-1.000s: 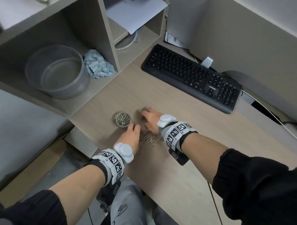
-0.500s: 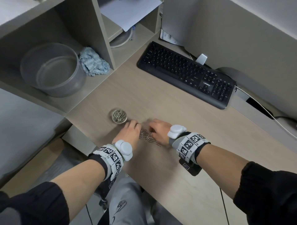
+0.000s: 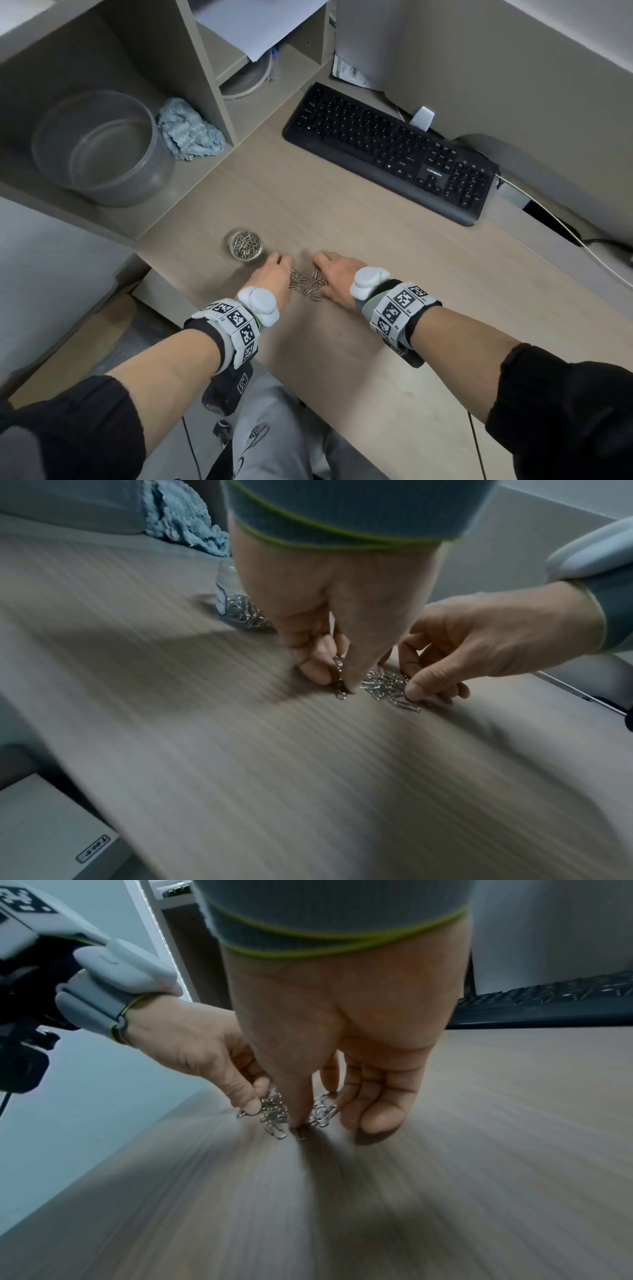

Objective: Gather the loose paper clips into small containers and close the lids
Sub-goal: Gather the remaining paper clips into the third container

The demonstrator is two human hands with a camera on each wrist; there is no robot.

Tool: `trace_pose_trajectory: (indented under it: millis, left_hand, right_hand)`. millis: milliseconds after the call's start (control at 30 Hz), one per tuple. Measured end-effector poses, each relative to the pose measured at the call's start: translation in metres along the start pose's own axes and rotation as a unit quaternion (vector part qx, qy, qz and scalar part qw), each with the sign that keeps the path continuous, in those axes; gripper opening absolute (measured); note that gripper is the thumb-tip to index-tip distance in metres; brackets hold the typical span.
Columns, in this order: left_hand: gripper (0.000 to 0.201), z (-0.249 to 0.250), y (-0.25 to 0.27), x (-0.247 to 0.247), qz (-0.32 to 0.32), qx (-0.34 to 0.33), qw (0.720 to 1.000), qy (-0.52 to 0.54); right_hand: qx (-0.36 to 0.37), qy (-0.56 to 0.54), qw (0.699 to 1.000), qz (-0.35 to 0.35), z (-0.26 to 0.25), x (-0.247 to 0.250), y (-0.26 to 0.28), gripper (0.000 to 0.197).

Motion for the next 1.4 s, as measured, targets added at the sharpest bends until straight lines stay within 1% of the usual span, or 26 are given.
trace_pose_trajectory:
  millis: [67,133,167,233,300,333,400,500,700,833,933,1000,1100,1200,1267,1367,1400]
  left_hand:
    - [0.046,0.000,0.000,0.000,-0.005,-0.010,1.000,0.007]
    - [0.048,0.000,0.002,0.000,-0.001,-0.014,1.000,0.011]
    - [0.050,-0.001,0.004,0.000,0.004,-0.016,1.000,0.016]
    - [0.058,-0.002,0.007,0.000,0.018,-0.022,0.999,0.024]
    - [0.064,0.000,0.008,-0.001,0.021,-0.030,0.999,0.017]
    - [0.064,0.001,0.008,-0.001,0.020,-0.033,0.999,0.011]
    - [0.059,0.002,0.005,-0.001,0.014,-0.033,0.999,0.005]
    - [0.047,-0.002,0.000,-0.001,0.010,-0.030,0.999,0.005]
    - [0.034,-0.002,-0.010,0.000,0.004,-0.039,0.999,0.009]
    - [0.031,0.002,-0.012,-0.001,-0.005,-0.048,0.999,0.014]
    - [0.025,0.005,-0.011,-0.003,-0.002,-0.057,0.998,0.008]
    - [0.021,0.007,-0.010,-0.002,0.001,-0.064,0.998,0.001]
    - [0.015,0.008,-0.010,0.002,0.007,-0.068,0.998,0.009]
    - [0.008,0.008,-0.008,0.006,0.006,-0.074,0.997,0.020]
    - [0.007,0.005,-0.005,0.009,0.009,-0.073,0.997,0.039]
    - [0.013,0.001,0.003,0.022,0.030,-0.069,0.995,0.071]
    - [0.015,-0.001,0.006,0.029,0.039,-0.070,0.994,0.080]
  right_hand:
    - [0.014,-0.008,1.000,0.001,-0.005,-0.001,-0.004,0.037]
    - [0.010,-0.021,1.000,0.007,-0.006,0.000,-0.005,0.034]
    - [0.006,-0.030,0.999,0.008,-0.006,0.002,-0.004,0.037]
    - [0.006,-0.033,0.999,0.001,-0.006,0.003,0.000,0.047]
    - [0.008,-0.002,1.000,-0.017,-0.007,-0.001,0.003,0.056]
    - [0.005,0.014,1.000,-0.020,-0.008,-0.004,0.002,0.057]
    - [-0.002,0.023,1.000,-0.016,-0.011,-0.008,-0.002,0.052]
    - [-0.009,-0.004,1.000,-0.007,-0.013,-0.006,-0.007,0.042]
    - [-0.005,-0.045,0.999,-0.003,-0.018,-0.004,-0.001,0.029]
    - [-0.040,-0.067,0.997,-0.004,-0.019,-0.005,0.001,0.027]
    - [-0.068,-0.068,0.995,-0.012,-0.018,-0.007,0.003,0.016]
    - [-0.075,-0.054,0.996,-0.015,-0.018,-0.006,0.002,0.016]
    - [-0.091,-0.041,0.995,-0.021,-0.017,-0.007,0.001,0.022]
    - [-0.110,-0.049,0.992,-0.024,-0.015,-0.006,0.003,0.021]
    - [-0.115,-0.041,0.992,-0.029,-0.012,-0.003,0.005,0.017]
    - [-0.111,-0.035,0.992,-0.036,-0.013,0.003,0.007,0.003]
    - [-0.113,-0.038,0.992,-0.034,-0.013,0.006,0.007,0.003]
Point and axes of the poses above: each hand's wrist, its own y-axis away from the middle knuckle, its own x-axis out of the back of the hand, z = x × y, the point moved 5 cm from there along -y, towards the middle knuckle, and after that the axes turned 6 degrees about -y, right-handed, at the moved point
